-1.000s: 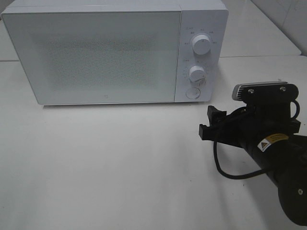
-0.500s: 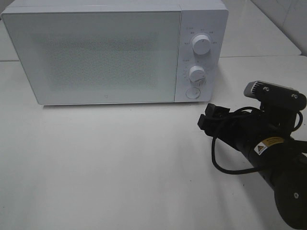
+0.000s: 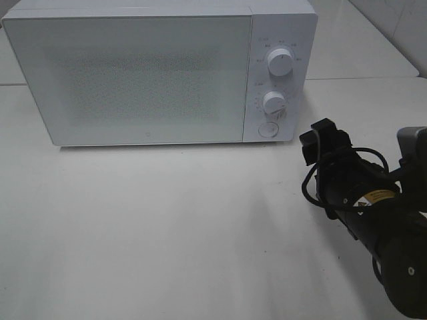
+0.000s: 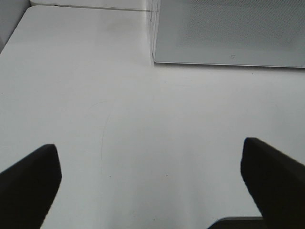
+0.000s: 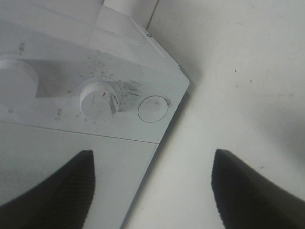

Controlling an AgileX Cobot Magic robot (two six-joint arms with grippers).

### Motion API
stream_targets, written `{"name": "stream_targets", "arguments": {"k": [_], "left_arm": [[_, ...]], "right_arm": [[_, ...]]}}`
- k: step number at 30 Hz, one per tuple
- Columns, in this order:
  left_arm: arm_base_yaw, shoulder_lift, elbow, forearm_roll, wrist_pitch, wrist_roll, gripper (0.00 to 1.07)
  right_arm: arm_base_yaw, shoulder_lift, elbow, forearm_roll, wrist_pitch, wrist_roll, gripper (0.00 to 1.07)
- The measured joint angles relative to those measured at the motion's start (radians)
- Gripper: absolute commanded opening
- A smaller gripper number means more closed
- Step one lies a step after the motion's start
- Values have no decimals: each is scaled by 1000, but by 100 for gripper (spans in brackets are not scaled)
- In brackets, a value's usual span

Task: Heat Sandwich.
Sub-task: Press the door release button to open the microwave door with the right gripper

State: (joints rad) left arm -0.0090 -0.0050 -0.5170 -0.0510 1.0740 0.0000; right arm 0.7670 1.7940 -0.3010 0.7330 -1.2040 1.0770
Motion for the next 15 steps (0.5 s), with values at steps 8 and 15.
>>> {"name": "stream_targets", "arguments": {"k": [8,15], "left_arm": [[0,0,0,0,0,0,97],[0,0,0,0,0,0,97]], "right_arm": [[0,0,0,0,0,265,41],[0,0,-1,0,0,324,8]]}}
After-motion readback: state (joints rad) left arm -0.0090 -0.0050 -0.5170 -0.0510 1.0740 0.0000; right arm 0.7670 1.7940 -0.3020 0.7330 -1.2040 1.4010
